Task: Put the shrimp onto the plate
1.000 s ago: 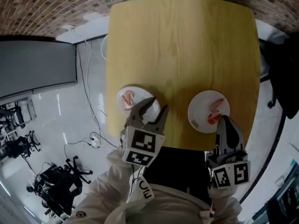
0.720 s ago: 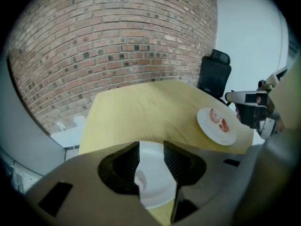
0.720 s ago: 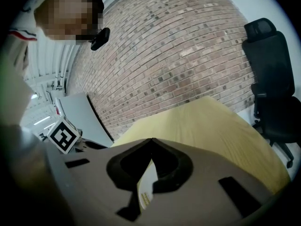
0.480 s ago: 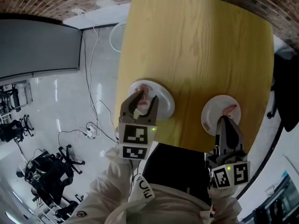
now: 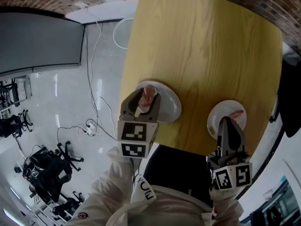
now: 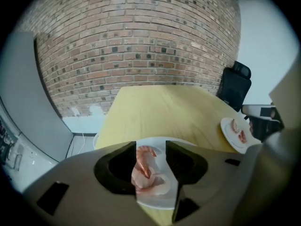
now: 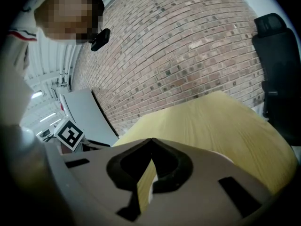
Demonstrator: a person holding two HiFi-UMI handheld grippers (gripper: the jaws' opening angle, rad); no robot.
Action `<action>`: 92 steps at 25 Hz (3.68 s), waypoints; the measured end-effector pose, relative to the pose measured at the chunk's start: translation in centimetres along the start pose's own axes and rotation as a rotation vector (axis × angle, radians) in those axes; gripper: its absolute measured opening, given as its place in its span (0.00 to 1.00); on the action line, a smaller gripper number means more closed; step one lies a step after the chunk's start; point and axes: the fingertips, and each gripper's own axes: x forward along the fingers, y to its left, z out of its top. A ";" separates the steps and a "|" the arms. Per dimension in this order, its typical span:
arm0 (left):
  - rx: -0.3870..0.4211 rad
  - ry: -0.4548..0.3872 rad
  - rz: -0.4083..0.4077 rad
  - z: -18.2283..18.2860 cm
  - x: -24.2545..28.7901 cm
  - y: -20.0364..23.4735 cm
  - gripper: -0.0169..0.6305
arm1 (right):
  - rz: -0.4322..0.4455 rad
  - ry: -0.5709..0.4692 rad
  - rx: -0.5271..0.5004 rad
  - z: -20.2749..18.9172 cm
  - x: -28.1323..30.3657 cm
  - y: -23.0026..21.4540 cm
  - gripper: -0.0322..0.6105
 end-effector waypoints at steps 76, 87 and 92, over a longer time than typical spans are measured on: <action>0.158 0.051 -0.049 1.4 1.0 -5.2 0.28 | -0.080 -0.052 0.074 0.0 -3.4 -4.0 0.09; 0.211 0.030 -0.142 3.1 1.8 -12.7 0.28 | -0.150 -0.094 0.109 0.5 -7.6 -8.7 0.09; 0.247 0.025 -0.180 3.7 2.2 -16.3 0.28 | -0.185 -0.113 0.130 0.6 -9.6 -11.1 0.09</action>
